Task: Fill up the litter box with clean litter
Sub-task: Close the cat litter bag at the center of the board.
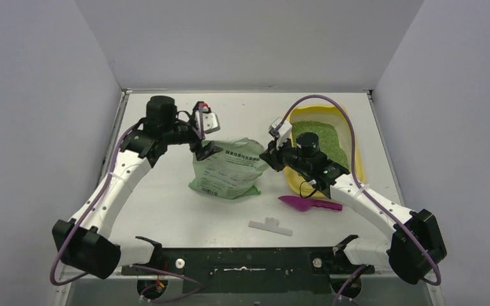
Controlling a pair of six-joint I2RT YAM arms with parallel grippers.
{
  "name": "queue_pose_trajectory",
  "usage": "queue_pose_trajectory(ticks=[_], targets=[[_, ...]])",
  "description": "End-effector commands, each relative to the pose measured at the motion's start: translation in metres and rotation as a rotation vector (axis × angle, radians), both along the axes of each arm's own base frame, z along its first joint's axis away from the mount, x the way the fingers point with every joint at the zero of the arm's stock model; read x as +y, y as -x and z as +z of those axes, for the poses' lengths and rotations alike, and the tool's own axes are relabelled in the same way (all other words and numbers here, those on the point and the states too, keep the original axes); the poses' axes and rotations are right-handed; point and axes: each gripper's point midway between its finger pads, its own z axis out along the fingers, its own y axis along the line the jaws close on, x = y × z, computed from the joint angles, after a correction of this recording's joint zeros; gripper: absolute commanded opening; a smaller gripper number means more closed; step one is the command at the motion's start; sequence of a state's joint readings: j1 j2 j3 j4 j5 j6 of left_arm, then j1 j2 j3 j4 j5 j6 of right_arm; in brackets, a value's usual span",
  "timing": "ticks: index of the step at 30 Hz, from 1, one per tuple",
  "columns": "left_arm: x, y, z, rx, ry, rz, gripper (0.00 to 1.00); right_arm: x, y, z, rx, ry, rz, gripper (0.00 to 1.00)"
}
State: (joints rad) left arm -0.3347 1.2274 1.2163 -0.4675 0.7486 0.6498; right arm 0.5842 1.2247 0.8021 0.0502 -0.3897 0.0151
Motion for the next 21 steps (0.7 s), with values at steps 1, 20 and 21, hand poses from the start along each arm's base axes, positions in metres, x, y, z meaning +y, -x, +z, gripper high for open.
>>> queue_pose_trajectory(ticks=[1,20,21], targets=[[-0.019,0.001,-0.011,0.009,-0.139,-0.119,0.84,0.008,-0.004,0.038,-0.112,-0.069,0.017,0.0],[-0.022,-0.019,-0.091,0.015,-0.379,-0.04,0.0,0.005,0.01,0.049,-0.129,-0.117,0.036,0.0],[-0.022,-0.019,-0.086,-0.043,-0.361,-0.02,0.0,0.005,0.012,0.047,-0.122,-0.116,0.042,0.0]])
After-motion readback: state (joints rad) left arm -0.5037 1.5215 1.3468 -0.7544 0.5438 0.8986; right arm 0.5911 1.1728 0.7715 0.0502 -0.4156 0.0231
